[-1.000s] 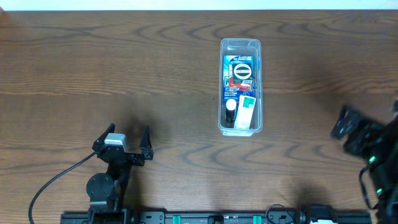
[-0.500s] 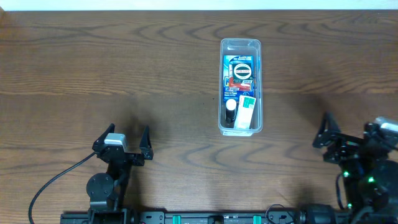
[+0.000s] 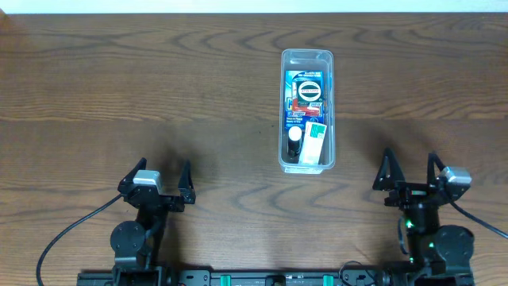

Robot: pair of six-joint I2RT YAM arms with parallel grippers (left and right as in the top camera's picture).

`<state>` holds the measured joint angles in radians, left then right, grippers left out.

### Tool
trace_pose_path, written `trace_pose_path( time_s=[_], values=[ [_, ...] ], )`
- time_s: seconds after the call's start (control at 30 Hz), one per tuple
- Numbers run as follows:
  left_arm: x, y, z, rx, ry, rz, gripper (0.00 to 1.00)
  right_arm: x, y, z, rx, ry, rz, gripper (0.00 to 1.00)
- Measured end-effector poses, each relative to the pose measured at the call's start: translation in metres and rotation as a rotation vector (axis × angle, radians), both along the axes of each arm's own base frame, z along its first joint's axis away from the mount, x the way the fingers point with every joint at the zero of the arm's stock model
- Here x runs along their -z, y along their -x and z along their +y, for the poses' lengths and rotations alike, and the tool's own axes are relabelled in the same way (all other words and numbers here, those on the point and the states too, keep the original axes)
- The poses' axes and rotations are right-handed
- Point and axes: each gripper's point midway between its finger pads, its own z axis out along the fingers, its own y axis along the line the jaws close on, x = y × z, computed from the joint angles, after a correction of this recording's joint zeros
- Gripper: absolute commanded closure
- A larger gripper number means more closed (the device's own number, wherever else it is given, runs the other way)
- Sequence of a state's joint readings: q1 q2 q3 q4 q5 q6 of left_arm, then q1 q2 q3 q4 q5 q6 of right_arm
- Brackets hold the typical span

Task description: Pack container

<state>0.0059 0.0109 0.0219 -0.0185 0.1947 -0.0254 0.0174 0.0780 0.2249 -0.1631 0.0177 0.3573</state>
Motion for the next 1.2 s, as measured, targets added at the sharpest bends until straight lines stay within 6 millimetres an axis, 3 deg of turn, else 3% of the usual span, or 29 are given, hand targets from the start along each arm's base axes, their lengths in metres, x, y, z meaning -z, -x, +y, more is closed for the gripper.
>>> trace_pose_path(
  time_s=[0.27,0.43,0.97,1.2],
  values=[
    [0.000,0.000,0.000,0.000,0.000,0.000,0.02,0.017,-0.003,-0.004,0.026,-0.028,-0.034,0.01],
    [0.000,0.000,0.000,0.000,0.000,0.000,0.02,0.019,-0.005,-0.002,0.014,0.038,-0.060,0.01],
    [0.000,0.000,0.000,0.000,0.000,0.000,0.02,0.066,-0.010,0.010,-0.067,0.250,0.045,0.01],
    [0.000,0.000,0.000,0.000,0.000,0.000,0.02,0.067,-0.010,0.011,-0.077,0.323,0.044,0.01]
  ],
)
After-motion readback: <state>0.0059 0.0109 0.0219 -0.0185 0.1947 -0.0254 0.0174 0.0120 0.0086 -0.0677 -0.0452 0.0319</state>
